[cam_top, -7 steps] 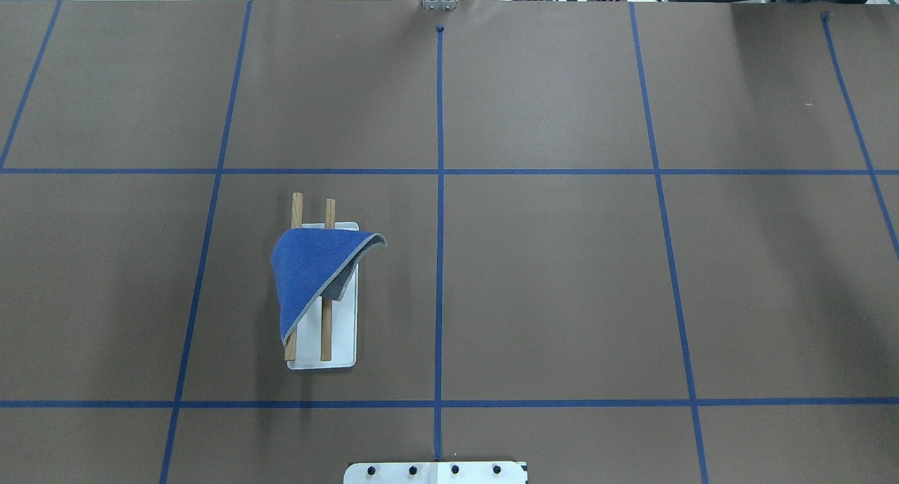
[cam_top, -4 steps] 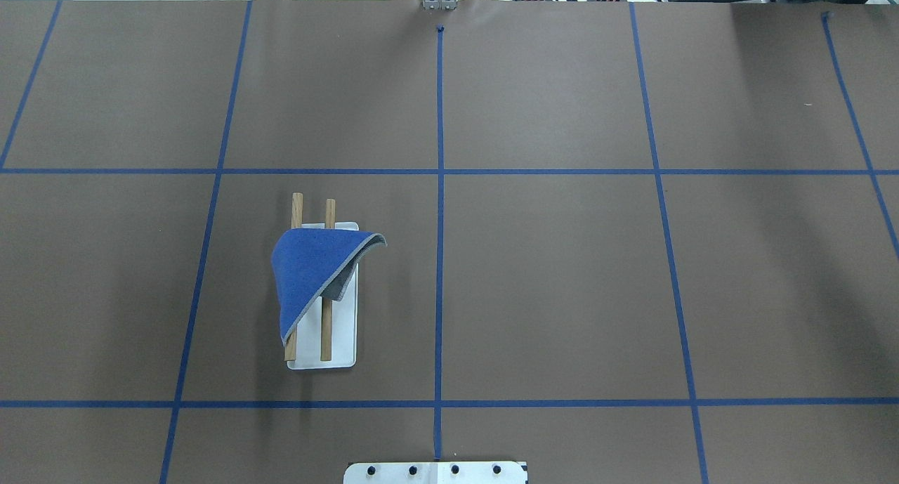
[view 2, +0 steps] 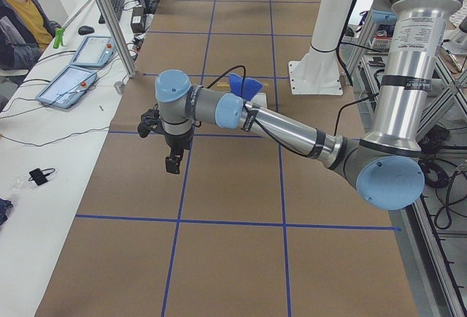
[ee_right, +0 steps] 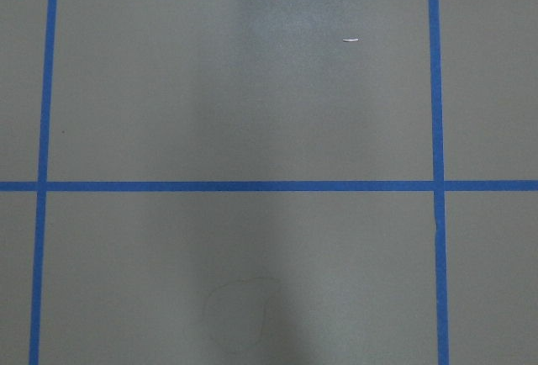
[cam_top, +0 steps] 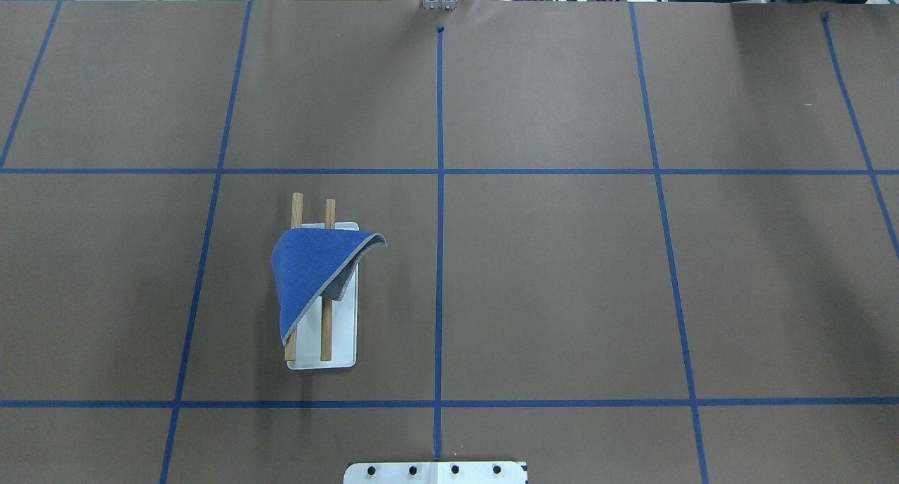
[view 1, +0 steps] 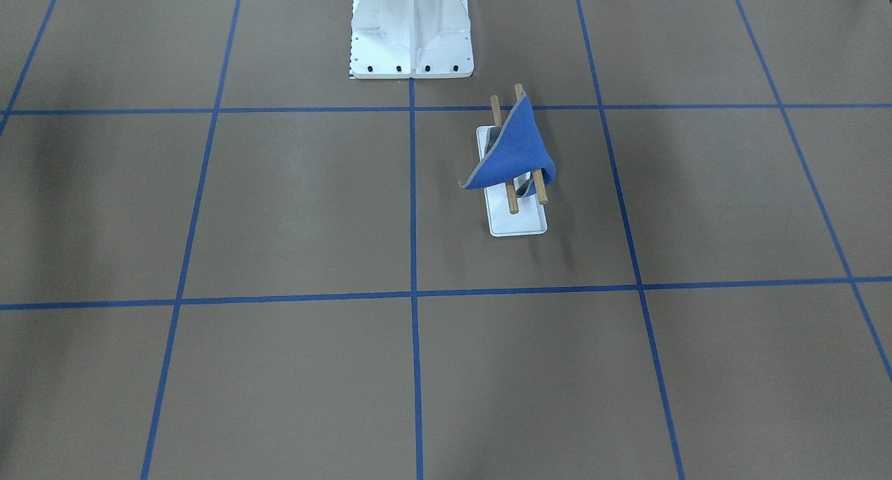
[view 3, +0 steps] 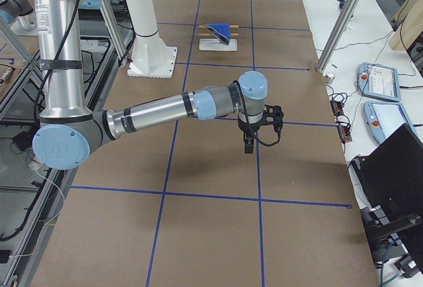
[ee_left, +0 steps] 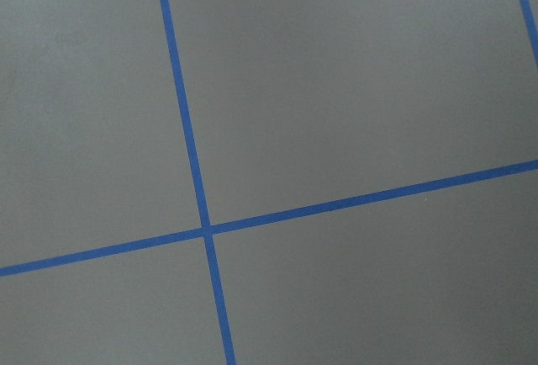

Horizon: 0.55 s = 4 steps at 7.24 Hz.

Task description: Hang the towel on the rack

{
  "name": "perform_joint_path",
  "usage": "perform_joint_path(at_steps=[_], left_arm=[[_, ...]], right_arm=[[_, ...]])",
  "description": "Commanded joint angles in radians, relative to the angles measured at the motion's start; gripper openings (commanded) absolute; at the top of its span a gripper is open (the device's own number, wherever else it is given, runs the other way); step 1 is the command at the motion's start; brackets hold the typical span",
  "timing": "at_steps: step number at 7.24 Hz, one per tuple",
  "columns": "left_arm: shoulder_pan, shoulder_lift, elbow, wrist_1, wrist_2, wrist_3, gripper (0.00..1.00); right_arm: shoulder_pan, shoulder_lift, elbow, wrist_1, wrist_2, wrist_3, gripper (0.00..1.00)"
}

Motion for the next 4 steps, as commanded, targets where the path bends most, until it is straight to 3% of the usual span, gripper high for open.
perform_joint_path(at_steps=[1, 4], left_arm=[[-0.001, 0.000, -0.002, 0.000, 0.000, 0.000, 0.98], [-0.002, 0.004, -0.043, 0.000, 0.000, 0.000, 0.98]], right_arm=[[-0.001, 0.001, 0.002, 0.000, 0.000, 0.000, 1.00], [-0.002, -0.008, -0.004, -0.002, 0.084, 0.009, 1.00]])
